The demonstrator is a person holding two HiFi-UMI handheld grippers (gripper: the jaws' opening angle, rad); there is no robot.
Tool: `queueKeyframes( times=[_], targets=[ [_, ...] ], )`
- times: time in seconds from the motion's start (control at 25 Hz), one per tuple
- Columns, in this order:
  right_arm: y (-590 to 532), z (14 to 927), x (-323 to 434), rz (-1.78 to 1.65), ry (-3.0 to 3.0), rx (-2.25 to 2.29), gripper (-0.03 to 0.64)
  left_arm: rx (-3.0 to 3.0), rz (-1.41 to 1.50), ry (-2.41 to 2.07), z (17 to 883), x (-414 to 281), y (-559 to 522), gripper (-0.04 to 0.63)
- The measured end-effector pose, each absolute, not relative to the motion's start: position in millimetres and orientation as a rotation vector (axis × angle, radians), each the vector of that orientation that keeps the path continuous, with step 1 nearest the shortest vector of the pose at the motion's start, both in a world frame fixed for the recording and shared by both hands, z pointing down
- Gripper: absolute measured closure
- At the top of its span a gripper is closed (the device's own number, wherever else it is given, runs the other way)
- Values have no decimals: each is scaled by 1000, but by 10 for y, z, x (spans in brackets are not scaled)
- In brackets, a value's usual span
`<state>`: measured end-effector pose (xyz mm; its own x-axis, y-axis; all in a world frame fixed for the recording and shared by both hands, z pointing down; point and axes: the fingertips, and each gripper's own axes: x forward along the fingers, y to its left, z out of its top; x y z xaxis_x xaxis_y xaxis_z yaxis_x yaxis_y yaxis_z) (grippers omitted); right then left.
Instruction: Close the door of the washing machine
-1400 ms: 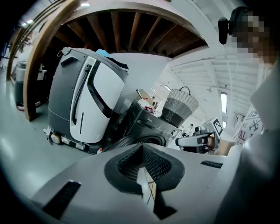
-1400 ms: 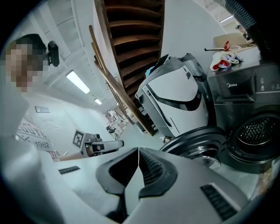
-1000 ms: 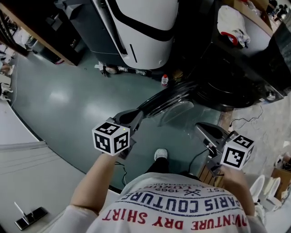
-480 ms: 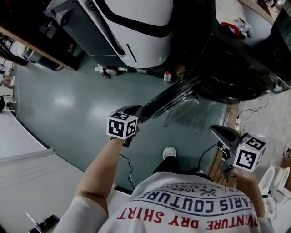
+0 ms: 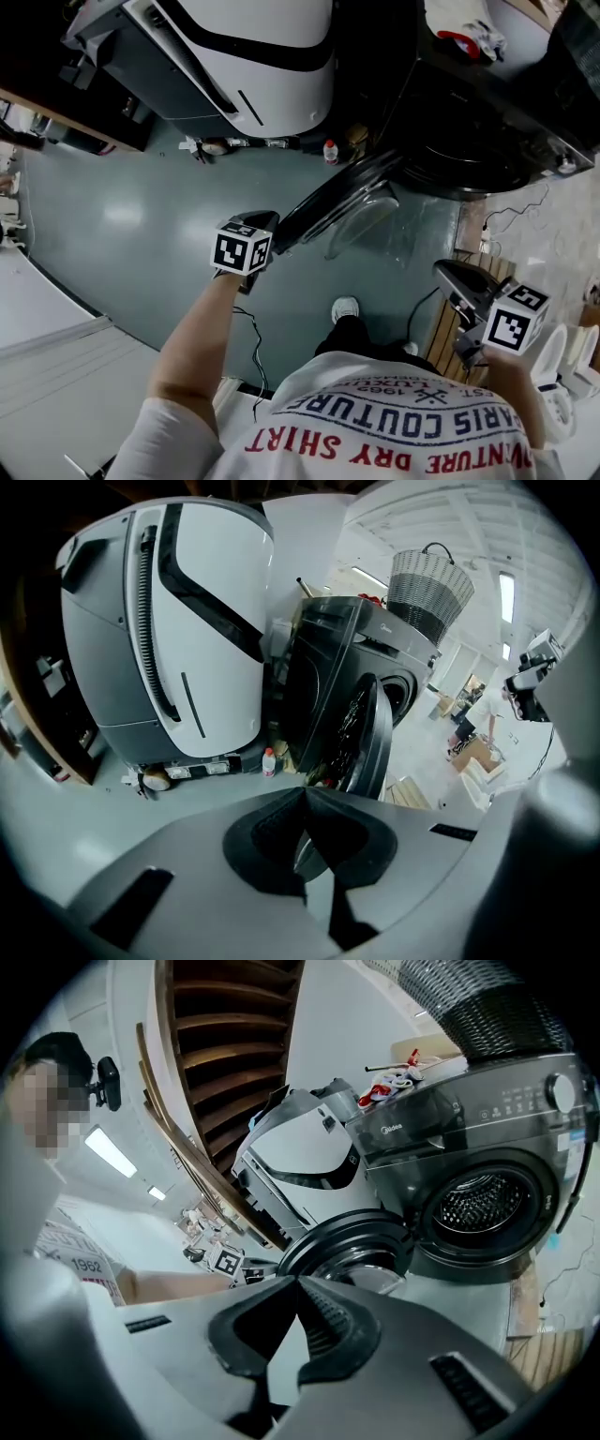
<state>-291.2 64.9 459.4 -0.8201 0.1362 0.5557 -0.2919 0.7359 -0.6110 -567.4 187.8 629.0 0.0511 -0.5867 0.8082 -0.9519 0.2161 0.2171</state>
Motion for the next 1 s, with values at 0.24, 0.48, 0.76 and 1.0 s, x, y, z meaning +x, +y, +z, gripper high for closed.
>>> queueKeyframes(
  times=[0.24,0.48,0.76,1.0],
  targets=[
    [634,4674,-2861,995,-2339,136,594,1470,543,-1629,6297,-5623,1874,571],
    [598,4656,-2795,1013,-2350,141,594,1480,564,-1599,6319,-5423,1889,571],
    [512,4630,-2548,1034,-2369,159,594,1466,573,-1561,6341,-5070,1874,571],
    [418,4659,-2109,1068,-2357,183,594,1446,588,-1541,6352,-4704,1828,571]
  ],
)
